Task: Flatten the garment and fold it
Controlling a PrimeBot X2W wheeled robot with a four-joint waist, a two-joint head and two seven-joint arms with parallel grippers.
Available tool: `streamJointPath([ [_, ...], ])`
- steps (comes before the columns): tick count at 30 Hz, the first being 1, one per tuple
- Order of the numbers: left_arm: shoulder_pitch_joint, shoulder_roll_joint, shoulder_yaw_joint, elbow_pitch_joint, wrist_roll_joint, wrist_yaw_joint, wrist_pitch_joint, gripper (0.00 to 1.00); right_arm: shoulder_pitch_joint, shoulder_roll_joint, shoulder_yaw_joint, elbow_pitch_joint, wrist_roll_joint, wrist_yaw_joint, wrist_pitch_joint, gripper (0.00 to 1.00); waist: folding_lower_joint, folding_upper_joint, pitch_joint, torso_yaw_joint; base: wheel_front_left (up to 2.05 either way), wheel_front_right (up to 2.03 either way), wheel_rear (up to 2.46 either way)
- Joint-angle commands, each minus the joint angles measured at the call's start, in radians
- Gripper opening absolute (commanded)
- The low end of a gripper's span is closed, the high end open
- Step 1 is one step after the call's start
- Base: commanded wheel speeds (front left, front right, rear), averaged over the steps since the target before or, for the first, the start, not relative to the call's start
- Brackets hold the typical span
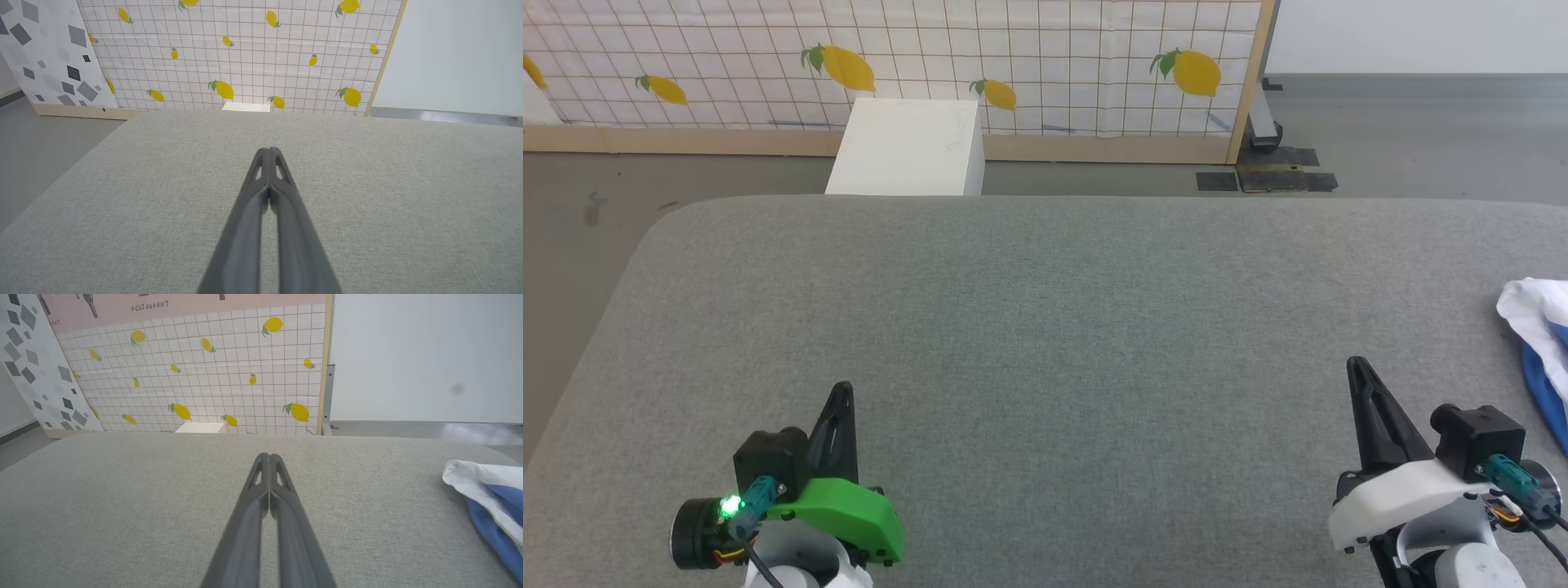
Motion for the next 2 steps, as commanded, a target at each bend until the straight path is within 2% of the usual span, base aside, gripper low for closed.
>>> streamJointPath([
  [1, 0.009, -0.003, 0.004, -0.008, 0.020, -0.001, 0.005, 0.00, 0.015, 0.001, 0.004, -0.012, -0.016, -0.001, 0.007, 0.00, 0.0000, 0.0000, 0.000, 0.000, 0.00, 0.00, 0.00],
  [2, 0.009, -0.003, 0.005, -0.010, 0.022, -0.001, 0.006, 0.00, 0.015, 0.001, 0.005, -0.014, -0.017, -0.001, 0.009, 0.00, 0.0000, 0.0000, 0.000, 0.000, 0.00, 0.00, 0.00],
])
